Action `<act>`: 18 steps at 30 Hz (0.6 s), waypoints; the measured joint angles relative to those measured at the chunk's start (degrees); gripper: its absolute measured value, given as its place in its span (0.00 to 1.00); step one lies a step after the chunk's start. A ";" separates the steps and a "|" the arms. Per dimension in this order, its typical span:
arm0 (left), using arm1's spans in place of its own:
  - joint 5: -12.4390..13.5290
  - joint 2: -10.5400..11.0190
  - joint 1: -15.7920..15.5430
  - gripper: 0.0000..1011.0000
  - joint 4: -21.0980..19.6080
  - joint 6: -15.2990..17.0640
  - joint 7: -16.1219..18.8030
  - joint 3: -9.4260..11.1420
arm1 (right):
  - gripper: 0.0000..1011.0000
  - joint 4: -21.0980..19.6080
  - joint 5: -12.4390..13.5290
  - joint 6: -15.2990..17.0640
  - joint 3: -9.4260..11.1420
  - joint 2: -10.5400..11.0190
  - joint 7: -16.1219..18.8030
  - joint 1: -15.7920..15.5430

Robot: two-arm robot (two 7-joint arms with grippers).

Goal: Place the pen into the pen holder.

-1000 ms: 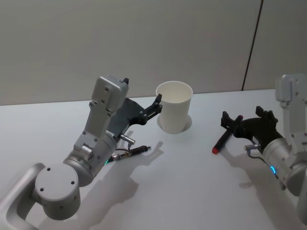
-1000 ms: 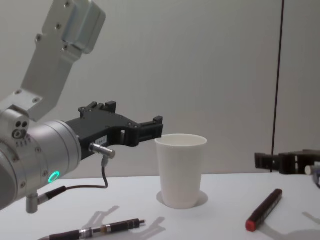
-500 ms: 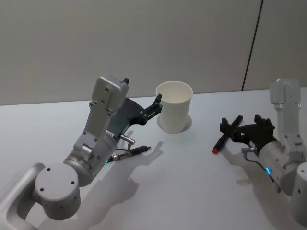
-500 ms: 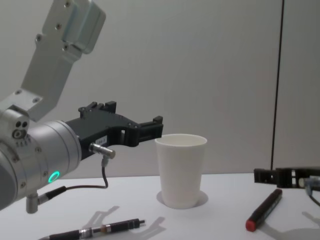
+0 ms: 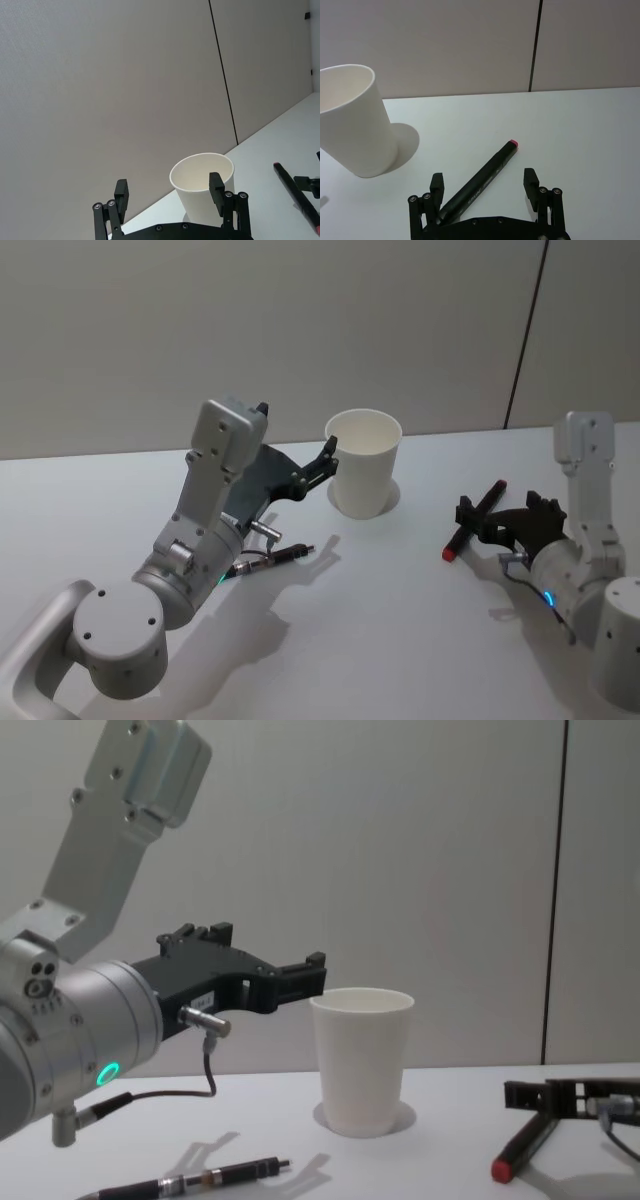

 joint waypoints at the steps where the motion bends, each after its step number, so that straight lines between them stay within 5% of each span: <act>1: 0.00 0.00 0.00 0.99 0.00 0.00 0.00 0.00 | 0.99 0.36 -0.09 0.00 0.02 -0.10 0.00 0.15; 18: 0.00 0.00 0.00 0.99 0.00 0.00 0.00 0.00 | 0.99 5.00 -1.71 -1.15 0.07 -1.60 1.06 2.48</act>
